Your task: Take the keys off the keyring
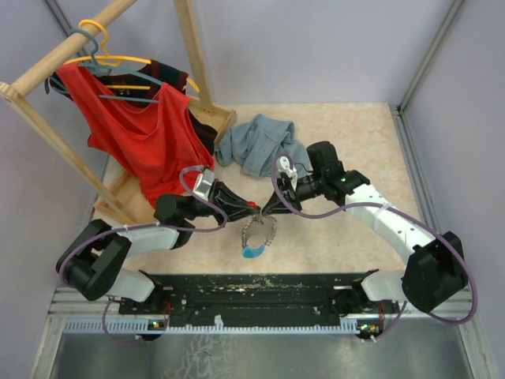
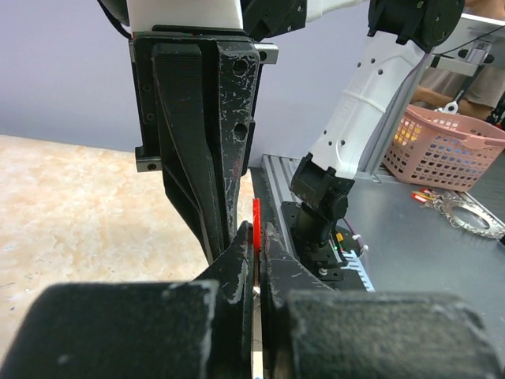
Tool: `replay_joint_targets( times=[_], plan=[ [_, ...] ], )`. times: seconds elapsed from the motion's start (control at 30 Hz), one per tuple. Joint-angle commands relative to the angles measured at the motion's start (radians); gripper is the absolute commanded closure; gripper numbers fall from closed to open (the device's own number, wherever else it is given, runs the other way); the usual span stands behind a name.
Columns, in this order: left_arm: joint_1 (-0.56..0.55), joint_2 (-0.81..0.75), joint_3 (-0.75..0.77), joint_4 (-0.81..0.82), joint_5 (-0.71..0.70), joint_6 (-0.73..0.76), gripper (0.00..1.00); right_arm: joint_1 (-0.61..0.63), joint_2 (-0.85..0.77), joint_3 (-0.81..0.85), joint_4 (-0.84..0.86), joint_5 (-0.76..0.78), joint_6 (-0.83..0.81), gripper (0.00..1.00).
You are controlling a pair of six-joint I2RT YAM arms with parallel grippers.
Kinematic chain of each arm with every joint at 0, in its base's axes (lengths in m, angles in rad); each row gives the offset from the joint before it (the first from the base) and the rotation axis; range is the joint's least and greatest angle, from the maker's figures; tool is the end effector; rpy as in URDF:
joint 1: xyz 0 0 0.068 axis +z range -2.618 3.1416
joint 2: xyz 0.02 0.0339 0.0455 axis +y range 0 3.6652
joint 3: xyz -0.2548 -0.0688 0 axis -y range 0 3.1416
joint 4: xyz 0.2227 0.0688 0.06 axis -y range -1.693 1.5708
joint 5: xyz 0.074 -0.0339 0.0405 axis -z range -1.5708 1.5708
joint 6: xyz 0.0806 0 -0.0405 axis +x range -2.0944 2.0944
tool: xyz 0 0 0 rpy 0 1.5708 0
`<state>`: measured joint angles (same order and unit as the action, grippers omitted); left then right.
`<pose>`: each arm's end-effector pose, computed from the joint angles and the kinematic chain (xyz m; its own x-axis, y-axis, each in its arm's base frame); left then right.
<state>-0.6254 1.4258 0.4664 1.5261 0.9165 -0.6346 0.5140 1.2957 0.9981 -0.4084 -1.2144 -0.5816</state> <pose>0.1766 -0.2064 0.2838 -0.1825 -0.3133 -0.9320 0.9820 -0.1046 -0.1571 0.1884 0.1931 0.2845 -0.0367 -0.2408 -0.9699 -0.9726 -0.2144 0.0900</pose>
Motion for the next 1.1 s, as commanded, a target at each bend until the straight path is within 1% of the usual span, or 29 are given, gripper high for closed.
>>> replay_joint_targets(
  times=[0.0,0.37,0.63,0.73,0.83,1.07],
  plan=[
    [0.018,-0.059,-0.025,0.193,-0.016,0.033,1.00,-0.006,-0.024,0.033,0.046,0.016,0.024,1.00],
    [0.030,-0.092,-0.073,0.086,0.025,0.069,1.00,-0.006,-0.024,0.020,0.108,0.114,0.096,1.00],
    [0.030,-0.144,-0.095,-0.074,-0.001,0.143,1.00,-0.006,-0.026,0.014,0.138,0.194,0.131,1.00],
    [0.030,-0.159,-0.088,-0.127,-0.034,0.168,1.00,-0.006,-0.026,0.006,0.151,0.192,0.141,1.00],
    [0.032,-0.164,-0.066,-0.138,-0.051,0.176,1.00,-0.006,-0.021,-0.006,0.166,0.168,0.141,1.00],
    [0.032,-0.145,0.015,-0.136,-0.020,0.178,1.00,0.000,-0.008,-0.035,0.160,0.059,0.068,1.00]
  ],
)
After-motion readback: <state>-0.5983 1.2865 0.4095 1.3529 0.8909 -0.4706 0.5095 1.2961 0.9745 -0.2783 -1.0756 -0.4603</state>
